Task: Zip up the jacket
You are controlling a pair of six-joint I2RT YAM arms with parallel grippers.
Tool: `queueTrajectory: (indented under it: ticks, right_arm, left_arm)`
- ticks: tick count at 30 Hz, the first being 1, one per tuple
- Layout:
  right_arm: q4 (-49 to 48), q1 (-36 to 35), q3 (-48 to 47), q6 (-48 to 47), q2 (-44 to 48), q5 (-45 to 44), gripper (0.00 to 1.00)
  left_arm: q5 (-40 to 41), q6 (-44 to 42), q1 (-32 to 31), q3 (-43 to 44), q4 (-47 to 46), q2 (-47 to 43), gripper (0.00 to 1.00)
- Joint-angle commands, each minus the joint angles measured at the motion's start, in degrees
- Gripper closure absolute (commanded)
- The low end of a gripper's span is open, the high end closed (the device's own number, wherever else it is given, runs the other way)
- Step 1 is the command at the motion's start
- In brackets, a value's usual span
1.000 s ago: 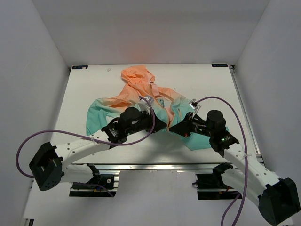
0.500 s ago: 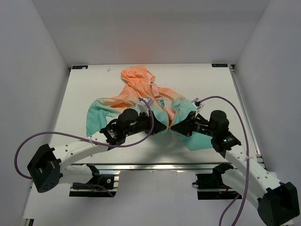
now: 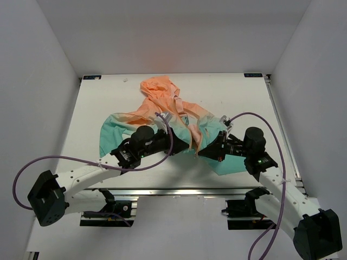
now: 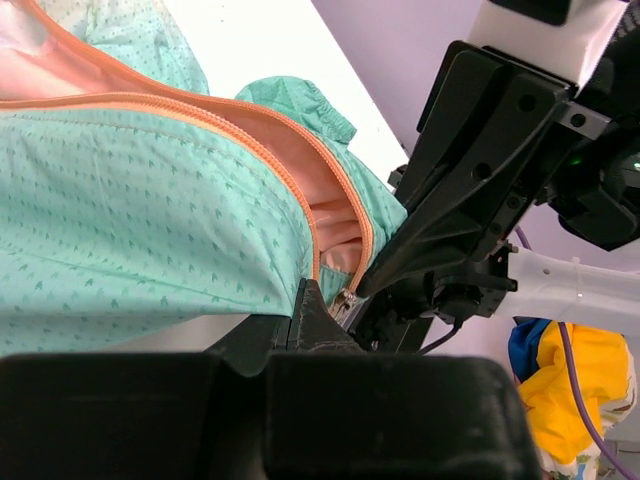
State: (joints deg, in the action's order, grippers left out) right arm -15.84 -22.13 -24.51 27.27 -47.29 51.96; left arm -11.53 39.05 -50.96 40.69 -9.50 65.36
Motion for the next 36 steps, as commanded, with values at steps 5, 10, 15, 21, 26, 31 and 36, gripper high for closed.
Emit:
queueTrajectory:
  ticks: [5,10,15,21,26,31,36]
  right_arm:
    - [-7.01,1.21,0.17,-1.95,-1.31,6.74,1.0]
    - [-9.2,1.21,0.25,-1.43,-3.42,7.8,1.0]
    - [-11.84,1.21,0.08,-1.16,-4.13,7.89,1.0]
    - [-14.22,1.21,0.52,0.15,-4.22,9.56,1.0]
    - [-14.49,1.21,1.04,0.07,-3.08,10.52,1.0]
    - [-13.26,1.21,1.13,-0.46,-2.81,11.31,1.0]
    - [-13.17,1.21,1.31,-0.55,-2.28,11.76,1.0]
  left_arm:
    - [-4.9,-0.11,0.42,-1.84,-5.88,-2.61,1.0]
    - [-7.97,0.33,0.42,-1.93,-8.34,-1.47,1.0]
    - [-9.39,1.03,0.42,-2.1,-9.75,-0.5,1.0]
    - [-9.04,1.12,0.51,-2.1,-9.84,-0.15,1.0]
    - [-8.6,1.29,0.51,-2.1,-9.49,0.12,1.0]
    - [-8.25,1.3,0.51,-2.01,-9.31,-0.15,1.0]
    - [-7.89,1.65,0.6,-2.45,-9.4,-0.67,1.0]
